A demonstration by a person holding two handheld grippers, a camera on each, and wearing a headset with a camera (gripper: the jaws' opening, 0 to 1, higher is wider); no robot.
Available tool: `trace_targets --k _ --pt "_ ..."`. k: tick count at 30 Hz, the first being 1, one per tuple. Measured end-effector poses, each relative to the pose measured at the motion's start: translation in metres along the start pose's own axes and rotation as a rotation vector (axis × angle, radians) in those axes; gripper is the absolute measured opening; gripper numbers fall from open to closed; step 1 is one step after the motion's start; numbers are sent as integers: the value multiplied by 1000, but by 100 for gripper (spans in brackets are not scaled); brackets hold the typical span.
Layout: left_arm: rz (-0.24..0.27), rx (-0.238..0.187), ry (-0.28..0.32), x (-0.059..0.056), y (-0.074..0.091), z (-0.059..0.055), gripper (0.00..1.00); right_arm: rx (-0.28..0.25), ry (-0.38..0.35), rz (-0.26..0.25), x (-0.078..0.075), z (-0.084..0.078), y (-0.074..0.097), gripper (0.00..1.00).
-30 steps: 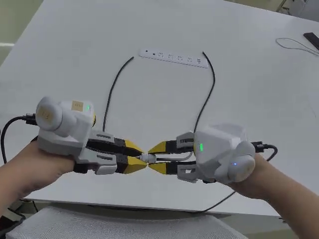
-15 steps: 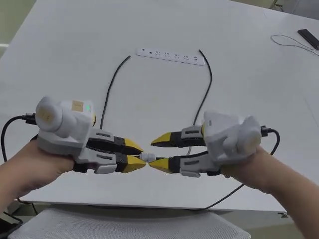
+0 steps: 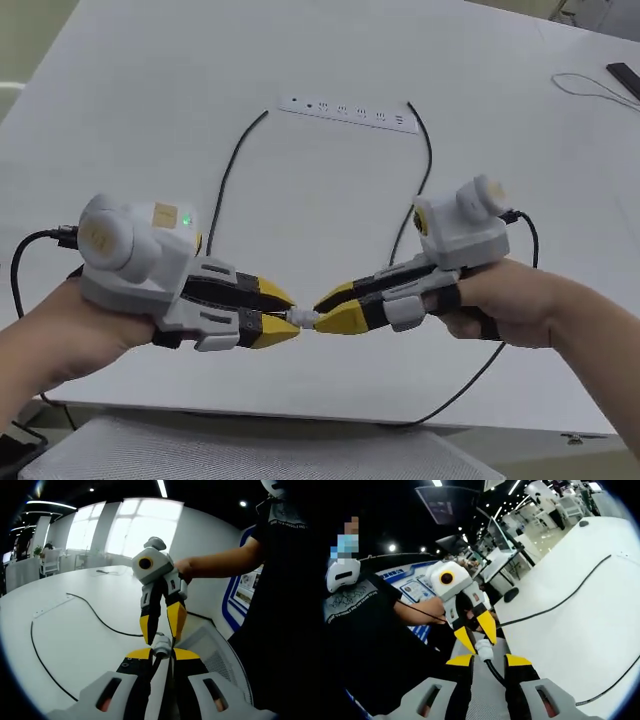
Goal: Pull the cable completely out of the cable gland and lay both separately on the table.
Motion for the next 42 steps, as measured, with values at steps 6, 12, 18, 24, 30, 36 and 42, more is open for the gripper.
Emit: trace_targets --k 6,12,18,24,30,36,42 --pt "-3 4 5 0 -1 -1 15 7 -18 42 3 -3 -5 12" --pt "-3 10 11 1 0 -2 15 7 11 45 2 -3 -4 9" --pt "-4 5 33 2 0 -3 15 0 167 -7 3 -2 -5 8" --pt "-5 1 63 3 2 -3 15 2 495 -122 7 0 -4 7" --pt "-18 -16 111 1 1 -5 15 70 860 -303 20 -6 -8 7" --pt "-23 -24 129 0 0 -8 15 112 1059 -417 25 -11 -12 7" --pt "-17 -20 125 0 1 -8 15 116 1081 -455 25 -10 -14 8"
Point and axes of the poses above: the centre of the closed fingertips' face, and the gripper's own axes: y roughly backward along the fingers, x roughly to its left, z roughly out of its top, the point moved 5 cm from there along y, roughly backward along the fingers, and after that the axes turned 6 degrees about -z, right-handed, at the moved point
